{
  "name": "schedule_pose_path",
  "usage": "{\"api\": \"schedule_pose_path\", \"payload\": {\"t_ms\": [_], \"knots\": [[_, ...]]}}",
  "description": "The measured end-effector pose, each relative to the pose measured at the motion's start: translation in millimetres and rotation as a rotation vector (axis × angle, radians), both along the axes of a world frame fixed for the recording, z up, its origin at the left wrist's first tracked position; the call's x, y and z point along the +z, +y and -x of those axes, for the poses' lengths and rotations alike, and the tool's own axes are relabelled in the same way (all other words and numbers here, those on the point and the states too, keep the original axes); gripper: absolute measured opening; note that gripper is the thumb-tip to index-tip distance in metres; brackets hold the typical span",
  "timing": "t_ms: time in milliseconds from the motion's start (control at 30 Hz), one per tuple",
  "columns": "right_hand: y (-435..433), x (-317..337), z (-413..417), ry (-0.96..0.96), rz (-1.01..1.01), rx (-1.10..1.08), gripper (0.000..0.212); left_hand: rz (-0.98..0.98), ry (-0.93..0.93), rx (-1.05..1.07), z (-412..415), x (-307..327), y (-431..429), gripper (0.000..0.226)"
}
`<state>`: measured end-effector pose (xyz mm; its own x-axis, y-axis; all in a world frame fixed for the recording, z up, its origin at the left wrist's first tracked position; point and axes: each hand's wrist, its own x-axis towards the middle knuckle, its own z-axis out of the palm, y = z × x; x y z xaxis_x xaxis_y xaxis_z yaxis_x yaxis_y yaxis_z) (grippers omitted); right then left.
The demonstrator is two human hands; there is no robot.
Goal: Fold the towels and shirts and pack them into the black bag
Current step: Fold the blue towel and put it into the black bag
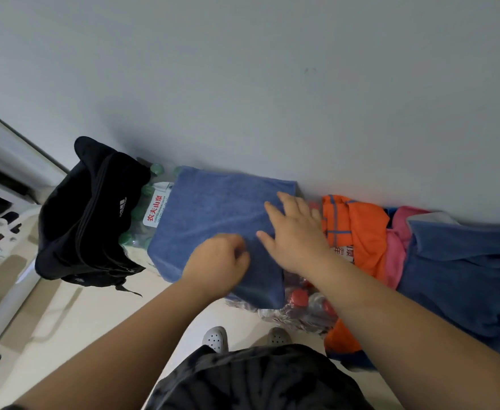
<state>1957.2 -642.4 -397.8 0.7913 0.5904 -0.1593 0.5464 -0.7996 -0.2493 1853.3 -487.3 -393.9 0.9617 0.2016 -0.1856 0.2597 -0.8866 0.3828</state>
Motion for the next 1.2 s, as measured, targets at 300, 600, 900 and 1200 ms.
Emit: {"api": "schedule_pose_path", "payload": {"t_ms": [300,600,900,1200], "knots": [[60,-29,35,0.138,0.066,0.046,0.088,-0.327,0.242,-0.066,18,-29,113,0.089],[84,-38,80,0.084,0.12,-0.07,0.087,-0.441,0.276,-0.161,57,-38,141,0.1],[82,-28,140,0.177,0.073,-0.079,0.094,-0.428,0.117,-0.239,89,-18,156,0.089],[39,-16,66,-0.055,-0.251,-0.686,0.045,-0.387,-0.045,-0.254,29,-7,173,0.037]]}}
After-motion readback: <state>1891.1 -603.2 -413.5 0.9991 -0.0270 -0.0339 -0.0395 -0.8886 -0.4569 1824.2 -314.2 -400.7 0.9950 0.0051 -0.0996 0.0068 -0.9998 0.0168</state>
